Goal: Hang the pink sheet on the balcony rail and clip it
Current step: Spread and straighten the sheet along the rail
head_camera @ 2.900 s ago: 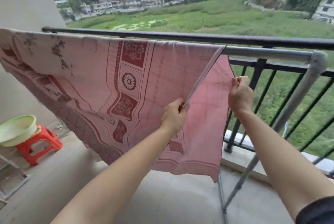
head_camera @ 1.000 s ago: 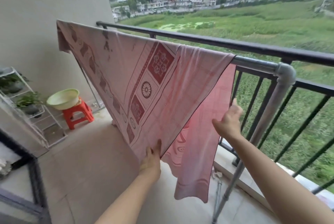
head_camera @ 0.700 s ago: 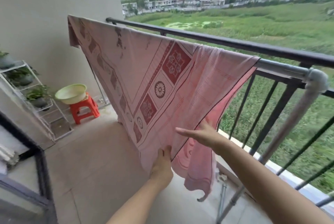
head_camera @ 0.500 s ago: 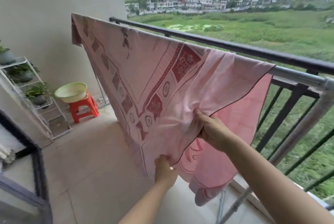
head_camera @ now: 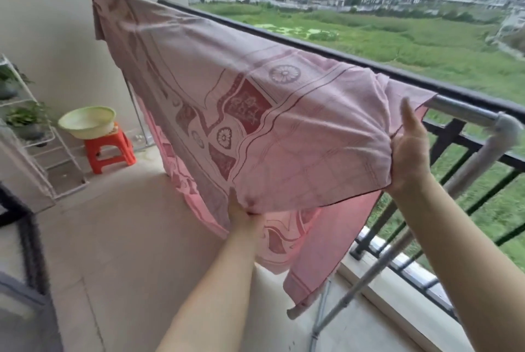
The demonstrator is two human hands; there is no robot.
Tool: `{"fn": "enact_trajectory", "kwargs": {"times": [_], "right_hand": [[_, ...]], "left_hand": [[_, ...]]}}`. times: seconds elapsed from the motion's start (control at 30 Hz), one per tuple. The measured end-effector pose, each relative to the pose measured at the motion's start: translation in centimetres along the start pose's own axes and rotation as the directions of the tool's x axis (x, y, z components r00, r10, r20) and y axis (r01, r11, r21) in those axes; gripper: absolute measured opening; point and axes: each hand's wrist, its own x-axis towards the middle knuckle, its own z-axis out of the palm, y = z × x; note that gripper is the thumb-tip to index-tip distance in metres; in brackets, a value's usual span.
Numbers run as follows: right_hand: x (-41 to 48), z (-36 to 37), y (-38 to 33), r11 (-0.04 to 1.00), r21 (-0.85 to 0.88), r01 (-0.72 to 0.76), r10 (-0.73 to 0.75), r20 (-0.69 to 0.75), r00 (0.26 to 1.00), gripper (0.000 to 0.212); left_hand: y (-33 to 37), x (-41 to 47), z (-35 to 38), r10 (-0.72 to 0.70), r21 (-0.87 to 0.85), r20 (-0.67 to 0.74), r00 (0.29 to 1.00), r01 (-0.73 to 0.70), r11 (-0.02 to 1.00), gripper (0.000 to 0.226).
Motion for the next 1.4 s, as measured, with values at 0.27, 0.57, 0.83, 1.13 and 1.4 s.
{"fn": "enact_trajectory", "kwargs": {"times": [0.27, 0.57, 0.83, 1.13, 1.4], "right_hand": [[3.2, -5.4, 3.2, 0.833, -0.548, -0.082, -0.196, -0.431, 0.881, 0.041], [5.4, -8.8, 6.2, 0.692, -0.701, -0.171, -0.339, -0.524, 0.781, 0.051], [5.4, -7.1, 10.1, 0.636, -0.755, -0.159, -0.361, -0.474, 0.803, 0.043], [-0.1, -6.8, 18.1, 0.631, -0.721, -0.287, 0.062, -0.322, 0.945, 0.111], [1.2, -2.8, 23.8, 0.702, -0.416, -0.578, 0.567, -0.164, 0.807, 0.077]], "left_hand": [[13.1, -2.9, -1.6, 0.301, 0.135, -0.169, 0.938, -0.281, 0.95, 0.012], [14.0, -4.9, -7.1, 0.332, 0.402, -0.178, 0.926, -0.24, 0.884, 0.043], [7.2, -4.6, -12.6, 0.354, 0.535, -0.382, 0.854, -0.108, 0.838, 0.055], [2.1, -6.4, -7.3, 0.461, 0.905, -0.069, 0.885, -0.139, 0.401, 0.063], [3.3, -7.5, -3.7, 0.215, 0.971, 0.201, 0.956, -0.224, 0.088, 0.056]]}}
